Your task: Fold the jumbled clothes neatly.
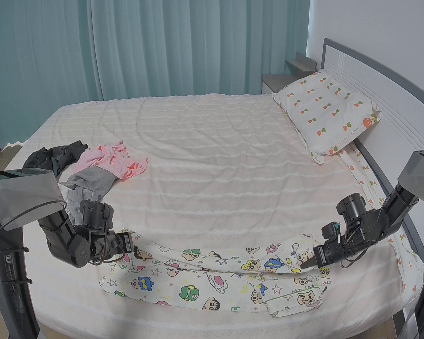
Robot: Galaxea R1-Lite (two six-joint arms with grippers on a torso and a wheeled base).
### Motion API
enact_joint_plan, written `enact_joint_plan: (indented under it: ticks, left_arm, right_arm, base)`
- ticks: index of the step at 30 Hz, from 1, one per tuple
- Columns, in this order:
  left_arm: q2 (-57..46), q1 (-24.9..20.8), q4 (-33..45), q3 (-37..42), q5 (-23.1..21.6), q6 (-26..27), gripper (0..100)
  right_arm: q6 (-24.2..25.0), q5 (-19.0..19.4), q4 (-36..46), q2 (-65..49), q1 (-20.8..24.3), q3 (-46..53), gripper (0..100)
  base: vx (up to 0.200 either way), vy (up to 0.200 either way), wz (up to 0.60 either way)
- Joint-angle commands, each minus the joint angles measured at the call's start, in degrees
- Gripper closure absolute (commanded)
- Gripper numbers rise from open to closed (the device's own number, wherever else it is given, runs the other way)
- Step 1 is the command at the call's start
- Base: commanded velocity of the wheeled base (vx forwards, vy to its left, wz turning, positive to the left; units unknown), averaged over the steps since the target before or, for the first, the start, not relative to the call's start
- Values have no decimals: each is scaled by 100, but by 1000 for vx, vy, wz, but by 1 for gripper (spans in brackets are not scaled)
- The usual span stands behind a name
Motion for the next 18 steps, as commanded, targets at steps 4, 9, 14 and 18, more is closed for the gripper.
enact_joint_plan:
  ticks: [4,9,14,18]
  left_arm:
    - [39,-1,-1,9,4,-40,0]
    - [-13,8,-18,26,12,-216,0]
    - [-304,104,-229,158,12,-603,0]
    - [-681,280,-256,228,-75,-972,0]
  right_arm:
    - [-2,-195,-80,191,-17,-2,0]
    - [15,-221,-89,147,-79,68,0]
    - [59,-212,-89,-64,-377,173,0]
    - [244,-177,-98,-372,-632,288,0]
  base:
    - [0,0,0]
    - [0,0,0]
    - [0,0,0]
    - [0,0,0]
